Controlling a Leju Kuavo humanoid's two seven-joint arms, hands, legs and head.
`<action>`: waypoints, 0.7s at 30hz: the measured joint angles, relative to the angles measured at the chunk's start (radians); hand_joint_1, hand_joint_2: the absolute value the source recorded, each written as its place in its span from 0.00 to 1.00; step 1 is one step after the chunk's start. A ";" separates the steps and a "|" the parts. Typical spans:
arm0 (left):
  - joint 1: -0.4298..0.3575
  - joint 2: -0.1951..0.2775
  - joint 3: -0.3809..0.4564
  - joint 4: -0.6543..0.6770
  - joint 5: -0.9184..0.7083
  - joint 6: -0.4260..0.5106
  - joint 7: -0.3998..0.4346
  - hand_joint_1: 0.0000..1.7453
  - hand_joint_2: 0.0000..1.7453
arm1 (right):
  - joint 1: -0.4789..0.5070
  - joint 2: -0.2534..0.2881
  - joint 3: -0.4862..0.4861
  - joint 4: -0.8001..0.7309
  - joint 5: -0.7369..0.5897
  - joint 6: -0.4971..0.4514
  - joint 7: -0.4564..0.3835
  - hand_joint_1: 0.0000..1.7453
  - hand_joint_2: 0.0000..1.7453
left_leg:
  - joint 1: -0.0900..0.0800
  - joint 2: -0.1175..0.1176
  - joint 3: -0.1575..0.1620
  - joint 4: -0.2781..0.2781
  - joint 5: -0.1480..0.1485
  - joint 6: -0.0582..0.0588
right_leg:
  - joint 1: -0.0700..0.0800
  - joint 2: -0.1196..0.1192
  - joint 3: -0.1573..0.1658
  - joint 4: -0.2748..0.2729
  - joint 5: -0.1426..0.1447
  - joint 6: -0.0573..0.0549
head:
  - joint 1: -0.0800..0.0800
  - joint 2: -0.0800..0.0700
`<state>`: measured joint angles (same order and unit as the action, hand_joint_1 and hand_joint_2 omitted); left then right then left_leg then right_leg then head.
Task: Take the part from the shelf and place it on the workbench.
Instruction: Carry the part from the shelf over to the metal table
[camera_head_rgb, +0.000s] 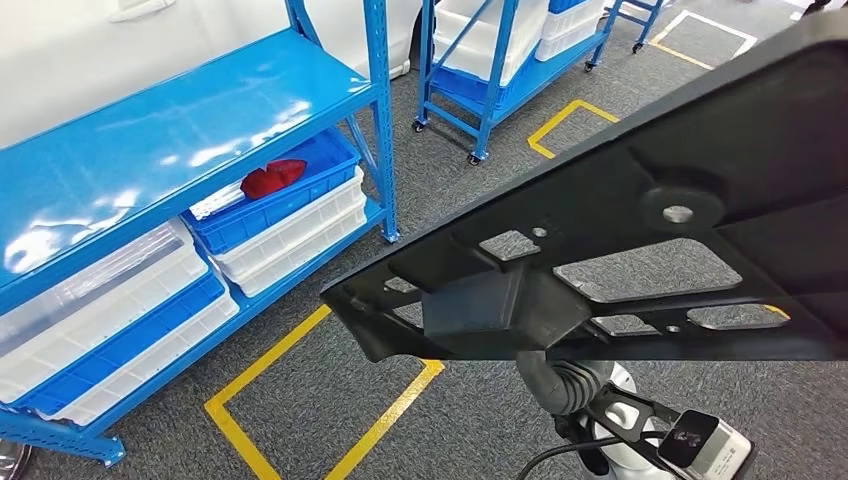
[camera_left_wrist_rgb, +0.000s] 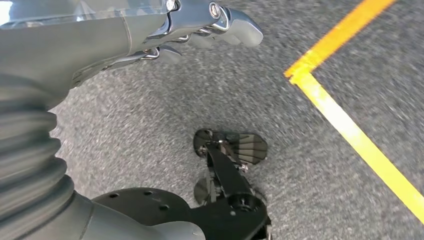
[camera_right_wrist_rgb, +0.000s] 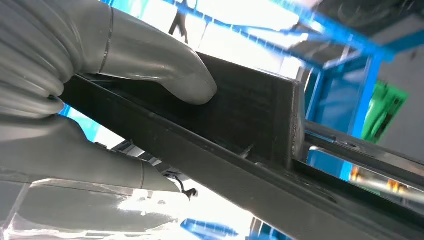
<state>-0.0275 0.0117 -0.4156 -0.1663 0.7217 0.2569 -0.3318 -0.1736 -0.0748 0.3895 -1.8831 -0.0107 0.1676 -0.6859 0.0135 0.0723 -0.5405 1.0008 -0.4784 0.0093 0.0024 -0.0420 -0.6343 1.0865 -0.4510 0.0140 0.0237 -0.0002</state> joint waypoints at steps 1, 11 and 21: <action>0.000 0.001 0.000 0.000 -0.003 -0.005 -0.004 0.00 1.00 | 0.002 0.000 -0.005 0.001 0.002 -0.011 0.000 1.00 1.00 | -0.003 0.007 0.001 0.000 -0.002 -0.004 | 0.005 -0.014 0.026 -0.051 0.012 -0.008 | 0.000 0.000; 0.000 0.029 0.005 0.001 0.021 -0.004 -0.022 0.00 1.00 | 0.029 0.027 -0.052 0.010 -0.015 -0.011 0.000 1.00 1.00 | -0.002 -0.065 -0.133 0.302 -0.156 -0.039 | 0.006 0.071 0.042 -0.093 0.025 -0.051 | -0.004 0.000; -0.006 0.045 0.019 0.003 0.040 0.002 -0.031 0.00 1.00 | 0.056 0.049 -0.114 0.009 -0.028 0.030 0.000 1.00 1.00 | -0.004 -0.110 -0.017 0.006 0.014 -0.004 | 0.002 0.160 0.031 -0.075 0.021 -0.019 | -0.003 0.000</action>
<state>-0.0335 0.0570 -0.3964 -0.1629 0.7612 0.2585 -0.3629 -0.1173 -0.0256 0.2759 -1.8742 -0.0389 0.1980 -0.6861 0.0099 -0.0380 -0.5573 1.0070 -0.4645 0.0056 0.0044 0.1183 -0.6031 1.0119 -0.4297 -0.0046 0.0204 -0.0004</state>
